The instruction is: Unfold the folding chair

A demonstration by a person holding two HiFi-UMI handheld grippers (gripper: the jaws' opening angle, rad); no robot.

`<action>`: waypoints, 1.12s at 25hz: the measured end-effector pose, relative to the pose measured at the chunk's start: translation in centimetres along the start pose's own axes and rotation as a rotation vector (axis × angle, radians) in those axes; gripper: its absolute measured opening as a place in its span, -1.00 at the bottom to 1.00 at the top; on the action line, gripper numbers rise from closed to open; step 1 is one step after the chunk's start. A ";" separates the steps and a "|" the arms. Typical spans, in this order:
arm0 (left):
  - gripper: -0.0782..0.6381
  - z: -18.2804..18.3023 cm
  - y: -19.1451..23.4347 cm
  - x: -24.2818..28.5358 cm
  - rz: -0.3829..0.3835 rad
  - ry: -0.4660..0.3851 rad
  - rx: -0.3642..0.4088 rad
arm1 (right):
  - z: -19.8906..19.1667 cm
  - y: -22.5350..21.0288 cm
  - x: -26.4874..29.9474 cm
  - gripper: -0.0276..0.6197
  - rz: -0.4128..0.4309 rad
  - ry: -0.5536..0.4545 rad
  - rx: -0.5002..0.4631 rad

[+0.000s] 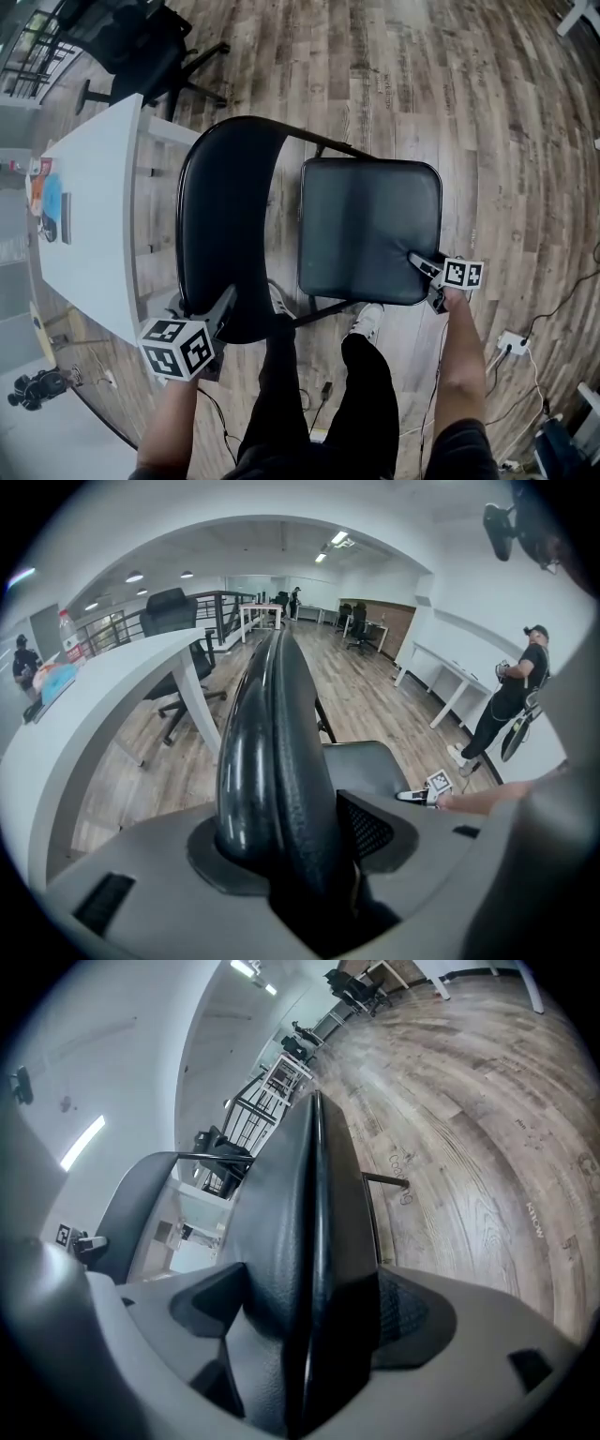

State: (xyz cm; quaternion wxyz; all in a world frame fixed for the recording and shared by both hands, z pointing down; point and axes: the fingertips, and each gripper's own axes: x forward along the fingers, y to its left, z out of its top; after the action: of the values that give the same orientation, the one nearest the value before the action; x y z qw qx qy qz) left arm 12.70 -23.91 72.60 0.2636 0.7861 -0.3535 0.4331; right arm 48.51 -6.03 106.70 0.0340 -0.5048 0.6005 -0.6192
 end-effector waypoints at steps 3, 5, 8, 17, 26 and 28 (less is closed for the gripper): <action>-0.16 0.2 -0.2 0.0 -0.015 -0.021 0.005 | 0.1 -0.1 -0.2 0.33 -0.010 -0.017 -0.019; -0.16 0.6 -0.2 -0.7 -0.018 -0.061 0.000 | 0.3 -0.3 -1.0 0.33 -0.031 -0.029 -0.036; -0.10 1.1 0.4 -3.6 -0.006 -0.132 -0.014 | 1.1 -1.3 -4.0 0.33 -0.128 -0.081 -0.093; -0.38 3.7 -3.0 -14.1 -0.048 -0.375 -0.059 | 3.4 15.9 -16.1 0.11 -0.313 -0.343 -0.427; -0.77 0.9 -6.9 -20.0 -0.097 -0.436 0.050 | -0.3 40.8 -24.4 -0.87 -0.385 -0.608 -0.572; -0.76 0.0 -7.7 -22.5 -0.134 -0.467 0.076 | -2.4 45.4 -25.9 -0.87 -0.400 -0.653 -0.592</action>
State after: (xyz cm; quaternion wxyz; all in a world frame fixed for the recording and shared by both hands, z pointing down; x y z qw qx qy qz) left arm 10.36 -11.82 52.27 0.1730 0.8960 -0.3352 0.2343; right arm 33.92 -0.09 56.83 -0.0442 -0.7664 0.5999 -0.2254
